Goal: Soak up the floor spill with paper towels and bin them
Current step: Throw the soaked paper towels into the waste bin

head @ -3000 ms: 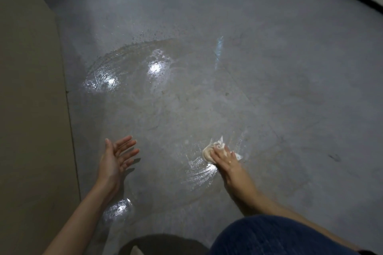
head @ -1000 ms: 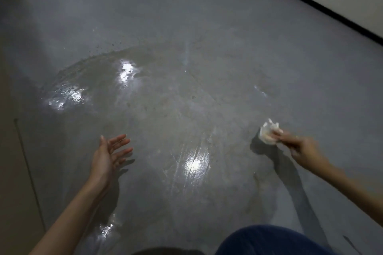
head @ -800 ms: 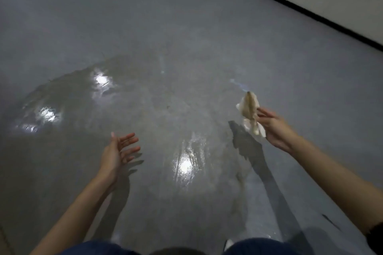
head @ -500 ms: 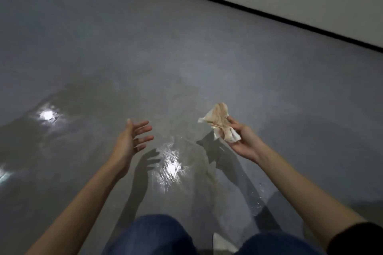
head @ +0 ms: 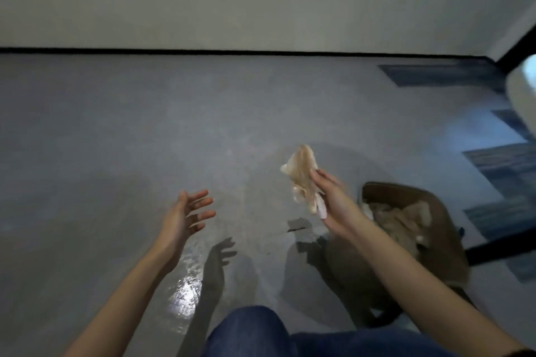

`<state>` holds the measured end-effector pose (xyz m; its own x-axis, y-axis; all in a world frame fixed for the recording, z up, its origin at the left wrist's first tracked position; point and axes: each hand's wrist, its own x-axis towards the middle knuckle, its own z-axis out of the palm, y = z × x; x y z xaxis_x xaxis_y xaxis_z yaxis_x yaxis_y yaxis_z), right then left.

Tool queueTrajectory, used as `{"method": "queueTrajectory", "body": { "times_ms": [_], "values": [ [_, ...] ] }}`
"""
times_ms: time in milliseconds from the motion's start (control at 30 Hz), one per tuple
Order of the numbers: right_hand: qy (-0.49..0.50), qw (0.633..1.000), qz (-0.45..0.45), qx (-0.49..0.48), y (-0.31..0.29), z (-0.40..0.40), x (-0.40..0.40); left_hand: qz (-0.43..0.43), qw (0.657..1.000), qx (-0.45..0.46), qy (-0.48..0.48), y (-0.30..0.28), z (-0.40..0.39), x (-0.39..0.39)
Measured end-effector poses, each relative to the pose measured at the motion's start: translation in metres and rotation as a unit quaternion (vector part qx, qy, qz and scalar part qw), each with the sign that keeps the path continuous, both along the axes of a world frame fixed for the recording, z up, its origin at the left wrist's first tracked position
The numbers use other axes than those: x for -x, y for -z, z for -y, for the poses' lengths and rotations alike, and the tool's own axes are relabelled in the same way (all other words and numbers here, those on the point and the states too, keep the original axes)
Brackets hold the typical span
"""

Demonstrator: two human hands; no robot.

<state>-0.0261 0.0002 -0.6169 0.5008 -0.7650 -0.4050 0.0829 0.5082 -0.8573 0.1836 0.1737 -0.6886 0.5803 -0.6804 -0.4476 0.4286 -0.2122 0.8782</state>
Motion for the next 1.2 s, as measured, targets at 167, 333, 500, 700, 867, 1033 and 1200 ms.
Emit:
{"method": "queueTrajectory", "body": {
  "times_ms": [167, 333, 500, 700, 867, 1033, 1200],
  "values": [
    [0.143, 0.83, -0.306, 0.445, -0.026, 0.015, 0.09, -0.001, 0.996, 0.026, 0.083, -0.014, 0.046, 0.036],
    [-0.115, 0.692, -0.541, 0.463, -0.017, 0.025, 0.153, 0.021, 0.989, 0.031, 0.144, -0.033, 0.074, 0.066],
    [-0.184, 0.755, -0.482, 0.404, -0.061, 0.004, 0.161, 0.083, 0.966, 0.072, 0.233, -0.076, 0.096, 0.093],
    [-0.14, 0.702, -0.378, 0.587, -0.224, -0.05, 0.158, 0.121, 0.947, 0.125, 0.271, -0.139, 0.122, 0.115],
    [0.087, 0.645, -0.345, 0.677, -0.318, -0.047, 0.201, 0.138, 0.929, 0.156, 0.306, -0.177, 0.136, 0.142],
    [0.117, 0.596, -0.565, 0.559, -0.329, 0.027, 0.237, 0.149, 0.911, 0.175, 0.341, -0.207, 0.139, 0.159],
    [0.051, 0.655, -0.623, 0.423, -0.291, 0.069, 0.249, 0.164, 0.907, 0.181, 0.343, -0.226, 0.132, 0.159]
  ]
}}
